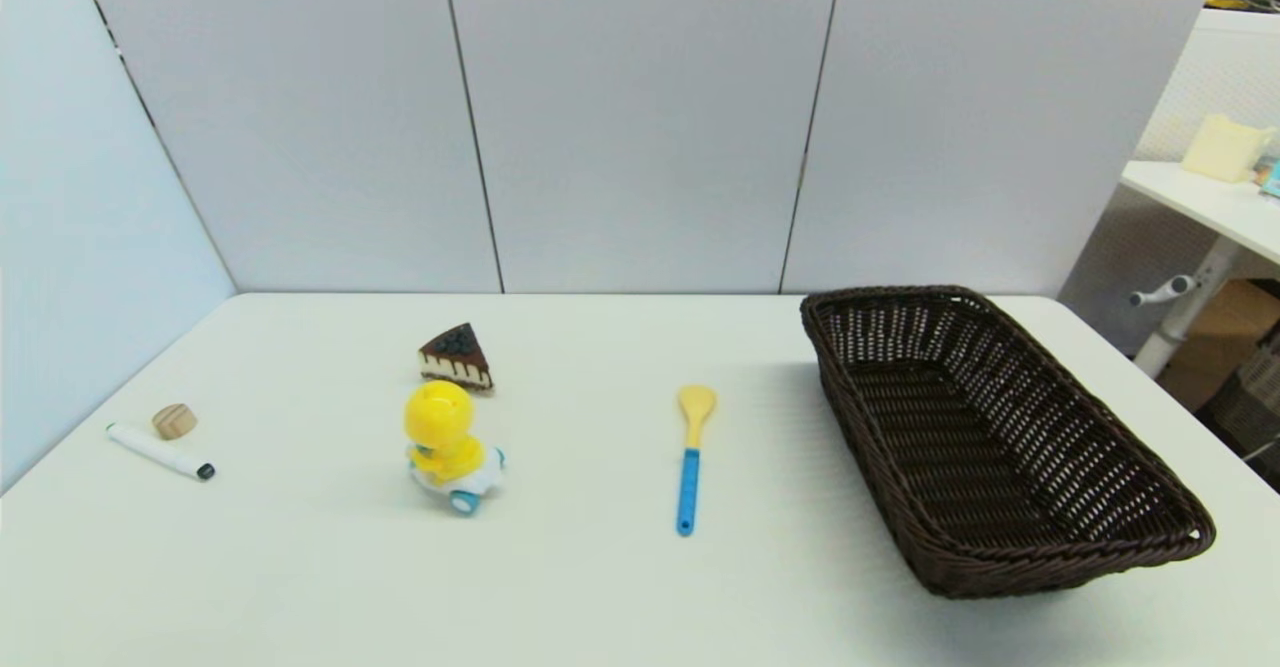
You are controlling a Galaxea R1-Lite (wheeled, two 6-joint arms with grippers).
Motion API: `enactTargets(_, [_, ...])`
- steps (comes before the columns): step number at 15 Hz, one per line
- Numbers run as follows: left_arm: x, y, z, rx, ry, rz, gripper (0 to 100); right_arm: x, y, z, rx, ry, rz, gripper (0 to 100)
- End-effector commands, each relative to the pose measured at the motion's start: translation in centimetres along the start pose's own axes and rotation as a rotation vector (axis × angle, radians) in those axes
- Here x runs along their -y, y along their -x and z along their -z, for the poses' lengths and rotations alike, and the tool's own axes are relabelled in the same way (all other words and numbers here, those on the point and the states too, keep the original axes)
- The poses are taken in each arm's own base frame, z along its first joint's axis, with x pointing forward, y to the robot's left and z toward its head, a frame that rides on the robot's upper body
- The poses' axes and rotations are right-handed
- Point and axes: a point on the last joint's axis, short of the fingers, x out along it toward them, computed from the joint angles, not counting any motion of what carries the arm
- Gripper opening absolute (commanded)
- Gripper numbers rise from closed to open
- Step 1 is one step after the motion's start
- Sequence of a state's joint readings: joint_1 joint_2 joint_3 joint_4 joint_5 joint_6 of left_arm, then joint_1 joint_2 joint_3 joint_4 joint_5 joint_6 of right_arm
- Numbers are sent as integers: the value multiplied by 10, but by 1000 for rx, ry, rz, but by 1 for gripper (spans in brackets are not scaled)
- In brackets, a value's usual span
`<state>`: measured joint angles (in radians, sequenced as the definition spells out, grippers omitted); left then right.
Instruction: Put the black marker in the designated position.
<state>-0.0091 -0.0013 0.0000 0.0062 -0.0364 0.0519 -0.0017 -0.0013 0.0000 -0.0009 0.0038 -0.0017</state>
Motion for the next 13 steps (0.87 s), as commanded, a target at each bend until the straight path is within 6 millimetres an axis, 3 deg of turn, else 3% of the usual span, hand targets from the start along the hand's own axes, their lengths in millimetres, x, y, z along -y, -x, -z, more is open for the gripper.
enactTargets(1, [0,0,0,-1,0,-1,100,0,0,0,-1,-12,1,100])
enactTargets(13, [0,0,0,-1,0,1,100,0,0,0,-1,-12,1,100])
